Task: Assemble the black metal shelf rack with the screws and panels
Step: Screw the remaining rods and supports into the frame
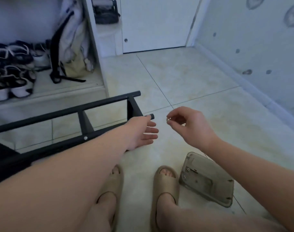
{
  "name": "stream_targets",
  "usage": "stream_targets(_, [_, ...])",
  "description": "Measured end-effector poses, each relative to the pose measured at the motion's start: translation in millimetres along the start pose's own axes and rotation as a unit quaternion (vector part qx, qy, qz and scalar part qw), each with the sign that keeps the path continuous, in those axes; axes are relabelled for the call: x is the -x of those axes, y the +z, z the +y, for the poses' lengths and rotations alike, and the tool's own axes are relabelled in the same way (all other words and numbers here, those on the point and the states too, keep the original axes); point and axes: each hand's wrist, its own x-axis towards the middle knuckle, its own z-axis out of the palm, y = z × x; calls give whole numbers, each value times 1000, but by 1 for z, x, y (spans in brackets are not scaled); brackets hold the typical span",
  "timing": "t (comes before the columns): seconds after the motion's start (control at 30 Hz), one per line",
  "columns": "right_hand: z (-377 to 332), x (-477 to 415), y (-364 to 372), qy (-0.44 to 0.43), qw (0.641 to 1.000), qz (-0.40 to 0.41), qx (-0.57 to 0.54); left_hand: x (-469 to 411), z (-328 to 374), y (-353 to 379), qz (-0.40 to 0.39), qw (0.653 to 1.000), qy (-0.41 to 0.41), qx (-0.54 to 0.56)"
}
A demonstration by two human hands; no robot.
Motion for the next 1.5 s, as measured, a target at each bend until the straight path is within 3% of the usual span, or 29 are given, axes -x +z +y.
stream_targets(0.1, [-47,-5,7,-58,998,-8,6,36,12,-17,-53,991,-7,119])
stream_targets(0.23, [-88,-7,26,-65,997,-33,14,68,19,-41,-102,974,-3,203])
stream_targets(0.33, [-100,-9,45,-34,999,-26,-13,74,21,-57,-76,971,-9,226])
stream_targets(0.43, [-97,-19,59,11,998,7,-54,65,20,-72,1,969,-28,246])
stream_targets(0.5, [-85,-30,66,44,998,3,-40,52,15,-82,65,985,-16,160])
stream_targets(0.57, [-66,-42,75,72,997,-13,2,34,7,-95,141,985,43,-92])
stream_targets(0.63, [-45,-53,82,91,994,-40,54,18,0,-108,192,904,122,-363])
stream_targets(0.67, [-35,-58,86,97,990,-59,81,13,-3,-113,198,862,137,-446])
stream_targets(0.73, [-19,-69,91,105,983,-88,124,1,-5,-122,206,810,145,-530])
stream_targets(1.0, [16,-101,110,73,956,-210,193,-37,-6,-131,211,698,127,-673])
stream_targets(1.13, [27,-100,115,63,954,-234,176,-47,-9,-134,211,683,112,-690])
stream_targets(1.27, [31,-89,112,26,945,-235,227,-44,-12,-134,198,676,113,-700])
stream_targets(1.5, [22,-40,101,13,899,-291,326,-9,-29,-120,103,624,79,-771])
